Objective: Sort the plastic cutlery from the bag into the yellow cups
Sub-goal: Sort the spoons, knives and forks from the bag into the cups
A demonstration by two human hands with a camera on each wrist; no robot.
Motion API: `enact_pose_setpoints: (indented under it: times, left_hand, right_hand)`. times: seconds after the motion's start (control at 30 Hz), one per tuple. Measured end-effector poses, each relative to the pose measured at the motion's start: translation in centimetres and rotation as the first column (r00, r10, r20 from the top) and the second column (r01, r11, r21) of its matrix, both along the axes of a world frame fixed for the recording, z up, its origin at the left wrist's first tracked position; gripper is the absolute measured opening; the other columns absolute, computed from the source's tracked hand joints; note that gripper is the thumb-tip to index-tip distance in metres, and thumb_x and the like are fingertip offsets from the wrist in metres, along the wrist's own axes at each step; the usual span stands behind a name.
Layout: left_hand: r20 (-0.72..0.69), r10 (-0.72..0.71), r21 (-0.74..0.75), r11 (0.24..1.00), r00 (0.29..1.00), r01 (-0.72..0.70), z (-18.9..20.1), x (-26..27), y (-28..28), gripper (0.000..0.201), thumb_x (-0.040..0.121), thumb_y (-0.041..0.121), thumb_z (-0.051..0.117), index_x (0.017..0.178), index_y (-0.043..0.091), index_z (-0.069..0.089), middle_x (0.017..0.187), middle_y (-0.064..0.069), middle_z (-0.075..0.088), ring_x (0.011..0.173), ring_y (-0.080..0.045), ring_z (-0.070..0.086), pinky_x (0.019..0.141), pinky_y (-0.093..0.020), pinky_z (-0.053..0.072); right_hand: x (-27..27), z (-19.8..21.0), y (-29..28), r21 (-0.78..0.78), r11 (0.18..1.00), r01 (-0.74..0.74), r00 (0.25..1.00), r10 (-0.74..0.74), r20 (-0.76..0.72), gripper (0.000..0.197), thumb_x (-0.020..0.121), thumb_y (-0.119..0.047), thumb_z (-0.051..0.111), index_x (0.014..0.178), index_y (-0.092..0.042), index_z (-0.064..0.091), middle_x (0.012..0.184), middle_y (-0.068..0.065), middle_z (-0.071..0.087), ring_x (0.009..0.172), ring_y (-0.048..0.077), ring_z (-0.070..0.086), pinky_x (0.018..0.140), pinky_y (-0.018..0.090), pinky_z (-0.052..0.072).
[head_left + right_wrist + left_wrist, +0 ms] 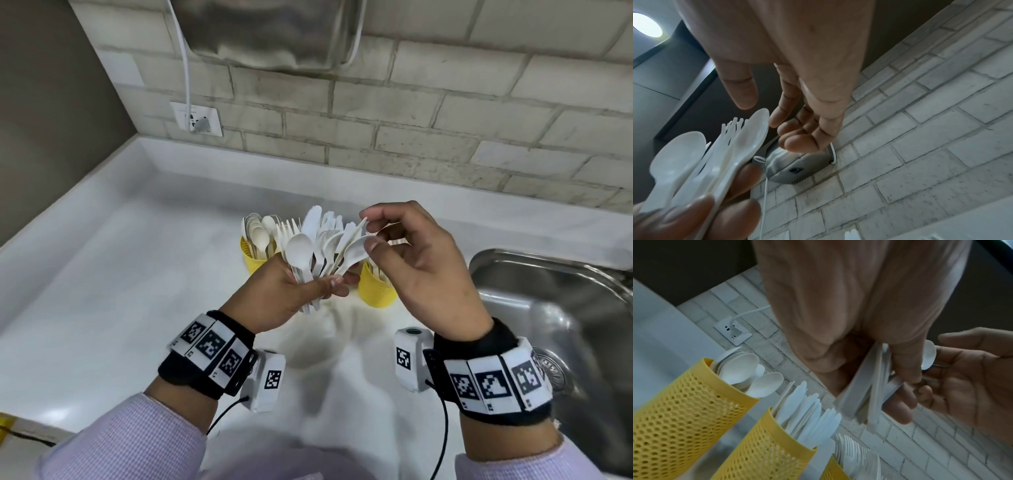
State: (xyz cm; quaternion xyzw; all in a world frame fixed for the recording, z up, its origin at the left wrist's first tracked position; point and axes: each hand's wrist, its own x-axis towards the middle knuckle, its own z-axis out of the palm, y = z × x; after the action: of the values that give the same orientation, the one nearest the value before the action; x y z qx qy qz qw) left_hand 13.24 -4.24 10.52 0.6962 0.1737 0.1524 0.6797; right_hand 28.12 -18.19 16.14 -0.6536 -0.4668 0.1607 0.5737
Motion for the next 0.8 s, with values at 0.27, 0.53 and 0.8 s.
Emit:
enact_pose_setpoints:
  times: [0.27,0.53,0.8]
  left_hand:
    - [-0.06,-0.031,0.011,0.999,0.998,0.032,-0.7,0.7,-0.1,0.025,0.101,0.005,0.061,0.125,0.0,0.067,0.117,-0.015,0.076,0.111,-0.031,0.072,0.101,-0.06,0.049]
    - [-0.079,-0.049,0.036,0.998,0.996,0.052,-0.5,1.3,0.0,0.024,0.099,0.012,0.065,0.121,0.005,0.071,0.112,-0.008,0.078,0.104,-0.035,0.074,0.098,-0.064,0.051]
    - [-0.064,-0.074,0.025,0.997,0.995,0.076,-0.4,1.2,0.2,0.024,0.094,0.027,0.069,0.112,0.013,0.078,0.111,-0.008,0.079,0.103,-0.032,0.075,0.097,-0.068,0.05]
  right_hand:
    - [1.0,-0.3,0.4,-0.025,0.999,0.045,0.943,-0.034,0.331,0.018,0.085,-0.016,0.075,0.103,-0.022,0.076,0.101,-0.001,0.062,0.085,0.016,0.063,0.074,0.019,0.047]
    - [1.5,0.0,0.8,-0.037,0.997,0.075,0.898,-0.051,0.437,0.01,0.087,-0.013,0.078,0.095,-0.019,0.077,0.094,-0.005,0.064,0.079,0.01,0.063,0.075,0.007,0.039]
    - [1.4,-0.2,1.1,0.0,0.995,0.099,0.911,-0.09,0.402,0.008,0.088,-0.016,0.077,0.096,-0.018,0.078,0.093,-0.005,0.068,0.08,0.011,0.066,0.073,0.02,0.051]
